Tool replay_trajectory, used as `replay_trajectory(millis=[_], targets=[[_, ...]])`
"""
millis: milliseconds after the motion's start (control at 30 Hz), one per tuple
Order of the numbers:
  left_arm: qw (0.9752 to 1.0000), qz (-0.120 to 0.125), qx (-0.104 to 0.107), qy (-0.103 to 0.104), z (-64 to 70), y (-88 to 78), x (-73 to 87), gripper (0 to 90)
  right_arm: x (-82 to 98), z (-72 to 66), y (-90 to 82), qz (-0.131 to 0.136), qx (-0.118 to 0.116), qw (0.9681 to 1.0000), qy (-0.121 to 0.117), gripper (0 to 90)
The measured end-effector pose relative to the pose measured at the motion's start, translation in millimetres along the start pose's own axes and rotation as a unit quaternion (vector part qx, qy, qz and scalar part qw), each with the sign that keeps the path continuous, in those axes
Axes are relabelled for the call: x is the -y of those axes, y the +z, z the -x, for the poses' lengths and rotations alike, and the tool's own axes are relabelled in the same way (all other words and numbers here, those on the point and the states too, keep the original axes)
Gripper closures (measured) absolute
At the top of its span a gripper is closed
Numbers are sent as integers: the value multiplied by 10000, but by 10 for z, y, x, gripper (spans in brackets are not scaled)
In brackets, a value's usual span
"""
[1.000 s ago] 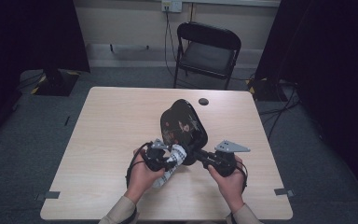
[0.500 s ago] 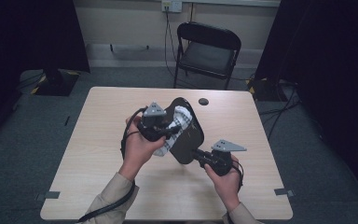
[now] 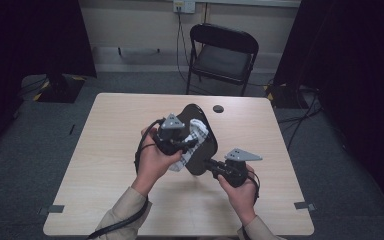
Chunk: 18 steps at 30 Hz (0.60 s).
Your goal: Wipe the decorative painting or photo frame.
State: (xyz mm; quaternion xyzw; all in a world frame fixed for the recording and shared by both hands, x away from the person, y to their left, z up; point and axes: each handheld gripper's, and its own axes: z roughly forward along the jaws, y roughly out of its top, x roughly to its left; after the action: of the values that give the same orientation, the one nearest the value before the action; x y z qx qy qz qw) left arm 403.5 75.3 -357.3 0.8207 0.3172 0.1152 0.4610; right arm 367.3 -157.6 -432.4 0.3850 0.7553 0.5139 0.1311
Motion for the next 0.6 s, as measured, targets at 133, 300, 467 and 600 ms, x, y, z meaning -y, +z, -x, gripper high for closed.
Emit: replay_trajectory(millis=[133, 300, 467, 600], targets=[[9998, -175, 12, -87, -38, 89, 194, 728, -3, -2, 1, -6, -4, 10000, -26, 794], [9990, -370, 59, -252, -58, 220, 470, 728, -6, -2, 1, -13, -7, 10000, -20, 793], [9974, -567, 83, -437, -56, 364, 721, 728, -2, 6, 2, 4, -21, 10000, -22, 793], [9958, -791, 50, -452, -46, 448, 877, 728, -2, 6, 1, -3, -30, 10000, -21, 792]])
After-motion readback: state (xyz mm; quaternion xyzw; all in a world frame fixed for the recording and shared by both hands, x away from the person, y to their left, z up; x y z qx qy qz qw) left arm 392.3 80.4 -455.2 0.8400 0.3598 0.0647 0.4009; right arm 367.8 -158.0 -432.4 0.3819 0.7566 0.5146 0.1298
